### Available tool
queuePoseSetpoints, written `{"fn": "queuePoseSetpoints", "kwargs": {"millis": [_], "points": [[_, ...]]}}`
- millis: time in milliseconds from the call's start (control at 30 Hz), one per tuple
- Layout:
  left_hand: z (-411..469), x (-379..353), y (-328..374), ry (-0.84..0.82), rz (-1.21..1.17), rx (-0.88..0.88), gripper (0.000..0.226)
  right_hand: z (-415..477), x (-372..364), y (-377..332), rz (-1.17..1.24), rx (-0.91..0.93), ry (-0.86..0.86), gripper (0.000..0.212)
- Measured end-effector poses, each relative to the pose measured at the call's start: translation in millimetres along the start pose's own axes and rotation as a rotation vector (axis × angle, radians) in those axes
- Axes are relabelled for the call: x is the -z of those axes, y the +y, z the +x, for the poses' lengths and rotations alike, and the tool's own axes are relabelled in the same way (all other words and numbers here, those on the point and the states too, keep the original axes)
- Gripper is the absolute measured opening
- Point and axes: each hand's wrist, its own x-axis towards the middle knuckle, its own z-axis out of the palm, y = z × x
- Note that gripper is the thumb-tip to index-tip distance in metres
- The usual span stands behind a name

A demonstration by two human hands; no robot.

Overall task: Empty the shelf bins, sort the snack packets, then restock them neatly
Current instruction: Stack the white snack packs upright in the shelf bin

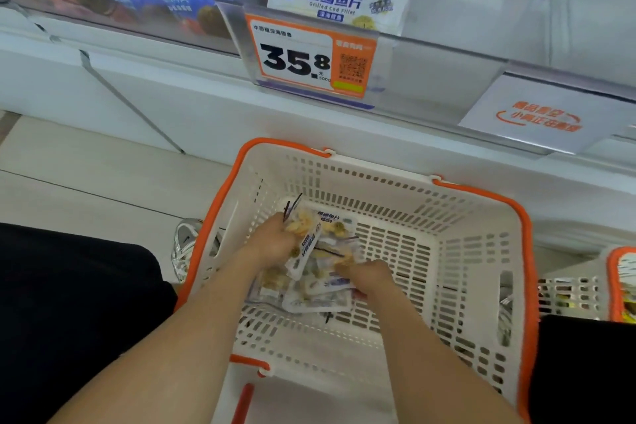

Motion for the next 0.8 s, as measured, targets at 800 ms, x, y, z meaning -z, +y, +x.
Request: {"fn": "queuePoseSetpoints", "kwargs": {"millis": [800], "points": [[-109.0,1.0,123.6,-0.095,-0.28,-0.237,0.028,-167.3,122.8,-99.4,-0.583,0.748,0.062,0.048]]}}
